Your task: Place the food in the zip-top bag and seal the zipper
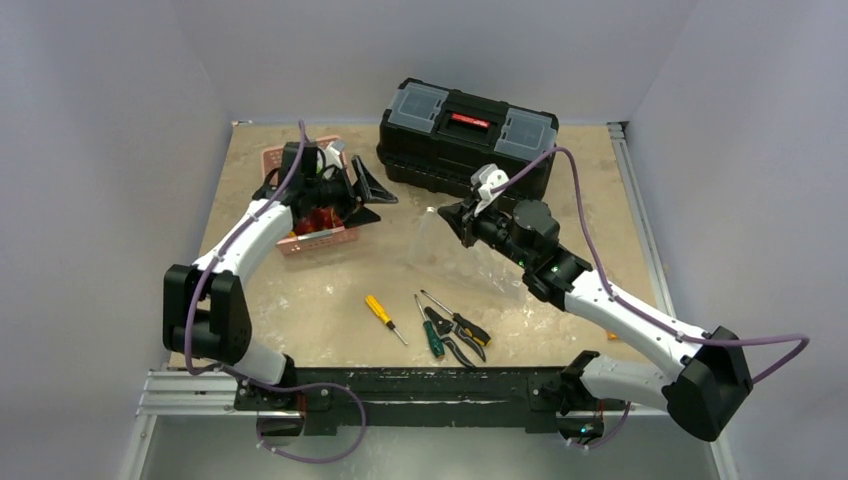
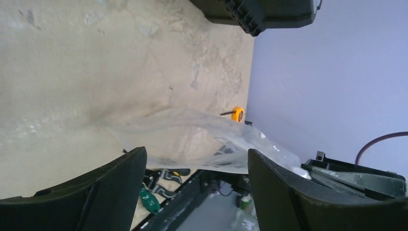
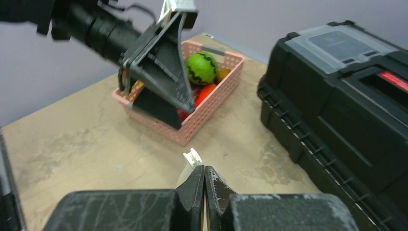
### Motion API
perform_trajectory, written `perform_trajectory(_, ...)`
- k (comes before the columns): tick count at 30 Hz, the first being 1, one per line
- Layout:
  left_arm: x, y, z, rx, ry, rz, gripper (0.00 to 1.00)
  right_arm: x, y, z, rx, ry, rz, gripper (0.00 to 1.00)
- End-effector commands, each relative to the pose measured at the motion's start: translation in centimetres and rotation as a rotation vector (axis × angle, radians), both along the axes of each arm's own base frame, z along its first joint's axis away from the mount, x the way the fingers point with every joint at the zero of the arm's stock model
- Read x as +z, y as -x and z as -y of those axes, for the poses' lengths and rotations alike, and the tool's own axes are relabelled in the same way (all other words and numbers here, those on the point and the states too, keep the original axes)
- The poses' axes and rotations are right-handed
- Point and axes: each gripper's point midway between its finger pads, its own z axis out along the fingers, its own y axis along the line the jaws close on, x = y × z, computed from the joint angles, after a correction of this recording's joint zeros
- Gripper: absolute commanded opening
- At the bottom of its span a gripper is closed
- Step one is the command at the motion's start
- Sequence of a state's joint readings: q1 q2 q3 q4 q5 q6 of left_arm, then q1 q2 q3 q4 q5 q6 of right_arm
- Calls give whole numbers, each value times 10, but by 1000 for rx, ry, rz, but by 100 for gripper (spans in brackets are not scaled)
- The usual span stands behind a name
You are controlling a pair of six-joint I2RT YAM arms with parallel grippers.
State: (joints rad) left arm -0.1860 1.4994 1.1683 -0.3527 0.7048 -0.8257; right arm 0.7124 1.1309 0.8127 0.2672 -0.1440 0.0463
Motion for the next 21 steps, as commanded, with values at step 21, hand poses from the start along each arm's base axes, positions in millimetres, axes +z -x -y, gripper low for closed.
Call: perform_trajectory(21, 15, 27, 66, -211, 205, -88, 73, 59, -7, 16, -142, -121, 142, 0)
